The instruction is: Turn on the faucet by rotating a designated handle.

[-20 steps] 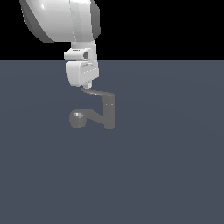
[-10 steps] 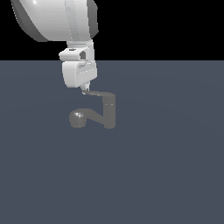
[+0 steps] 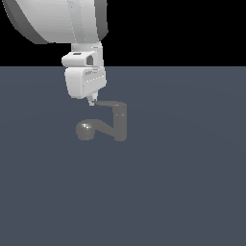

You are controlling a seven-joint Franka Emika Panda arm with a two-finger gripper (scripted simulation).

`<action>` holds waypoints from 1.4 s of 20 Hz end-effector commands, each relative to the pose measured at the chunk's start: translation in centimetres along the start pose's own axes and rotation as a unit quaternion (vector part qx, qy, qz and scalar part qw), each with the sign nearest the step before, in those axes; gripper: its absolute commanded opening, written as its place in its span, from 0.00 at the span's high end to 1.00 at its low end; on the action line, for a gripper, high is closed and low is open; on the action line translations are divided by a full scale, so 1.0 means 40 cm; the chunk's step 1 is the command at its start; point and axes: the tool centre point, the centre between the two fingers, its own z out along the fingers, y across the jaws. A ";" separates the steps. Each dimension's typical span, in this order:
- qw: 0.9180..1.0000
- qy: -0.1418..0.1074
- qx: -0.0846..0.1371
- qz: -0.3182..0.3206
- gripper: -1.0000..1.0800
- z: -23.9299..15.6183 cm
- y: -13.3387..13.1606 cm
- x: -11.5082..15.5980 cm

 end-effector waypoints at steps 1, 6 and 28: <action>1.000 0.002 -0.002 0.005 1.00 0.003 0.015 0.028; 1.000 0.002 -0.003 0.005 1.00 0.003 0.047 0.046; 1.000 0.001 -0.003 0.003 1.00 0.001 0.125 0.216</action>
